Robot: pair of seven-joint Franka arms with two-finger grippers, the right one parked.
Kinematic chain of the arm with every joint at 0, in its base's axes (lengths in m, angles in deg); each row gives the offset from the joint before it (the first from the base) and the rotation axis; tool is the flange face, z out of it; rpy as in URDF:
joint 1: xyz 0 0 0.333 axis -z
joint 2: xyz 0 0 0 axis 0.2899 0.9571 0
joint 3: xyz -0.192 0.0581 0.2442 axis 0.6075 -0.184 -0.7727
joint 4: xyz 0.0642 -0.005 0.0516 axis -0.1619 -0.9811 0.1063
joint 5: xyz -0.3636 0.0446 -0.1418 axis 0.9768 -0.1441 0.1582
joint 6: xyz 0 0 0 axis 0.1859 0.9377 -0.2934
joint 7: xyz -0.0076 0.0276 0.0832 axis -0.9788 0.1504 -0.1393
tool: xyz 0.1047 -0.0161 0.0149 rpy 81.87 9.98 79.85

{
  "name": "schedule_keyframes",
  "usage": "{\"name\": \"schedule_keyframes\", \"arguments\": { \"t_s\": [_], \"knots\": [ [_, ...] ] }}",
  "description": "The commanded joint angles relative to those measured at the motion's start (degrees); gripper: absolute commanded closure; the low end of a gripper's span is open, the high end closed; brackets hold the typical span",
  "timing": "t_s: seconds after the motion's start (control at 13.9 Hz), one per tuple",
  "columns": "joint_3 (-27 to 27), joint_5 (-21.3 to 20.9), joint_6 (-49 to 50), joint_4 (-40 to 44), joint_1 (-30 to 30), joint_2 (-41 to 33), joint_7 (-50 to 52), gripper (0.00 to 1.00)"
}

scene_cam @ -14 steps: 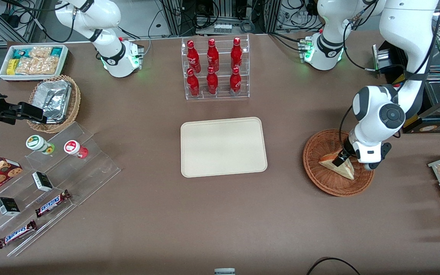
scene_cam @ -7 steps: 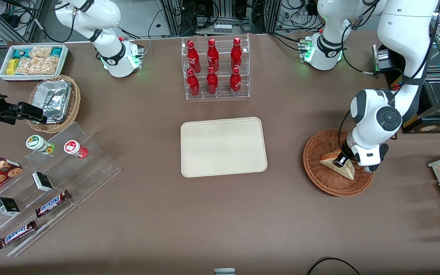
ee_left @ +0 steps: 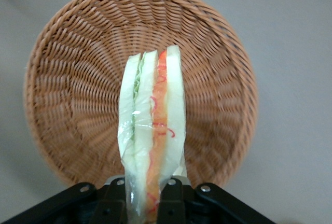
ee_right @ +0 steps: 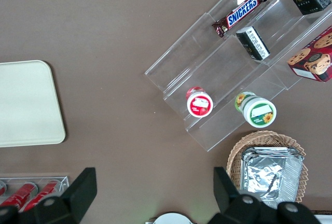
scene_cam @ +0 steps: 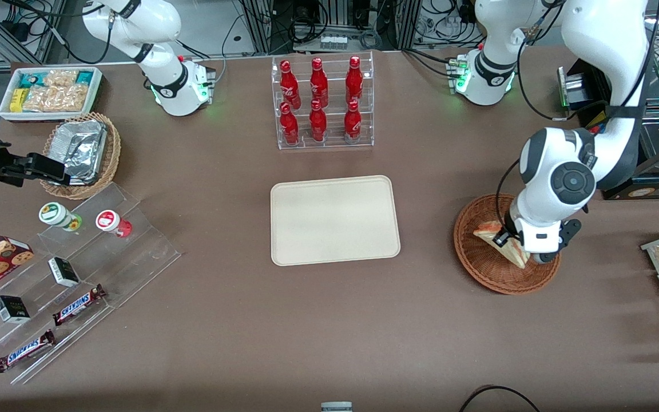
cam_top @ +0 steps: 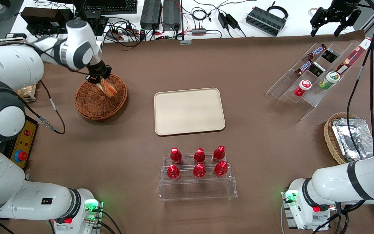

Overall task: Place sandwich from basket to tray
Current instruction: 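Lift the sandwich and carry it over the cream tray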

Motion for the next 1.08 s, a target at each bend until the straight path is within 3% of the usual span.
{"name": "schedule_keyframes", "arguments": {
  "t_s": [0.0, 0.14, 0.58, 0.79, 1.01],
  "knots": [
    [-0.2, -0.9, 11.3, 8.5, 5.6, -0.3, -2.5, 1.00],
    [-0.2, -0.2, 15.8, 14.6, 10.8, 1.3, -1.4, 1.00],
    [-0.1, 0.3, 16.2, 26.8, 25.7, 12.4, -1.1, 1.00],
    [0.0, 4.1, 15.8, 31.3, 29.7, 19.0, -1.9, 1.00],
    [2.6, 4.9, 13.1, 31.4, 30.4, 21.2, -2.6, 1.00]
  ]
}}
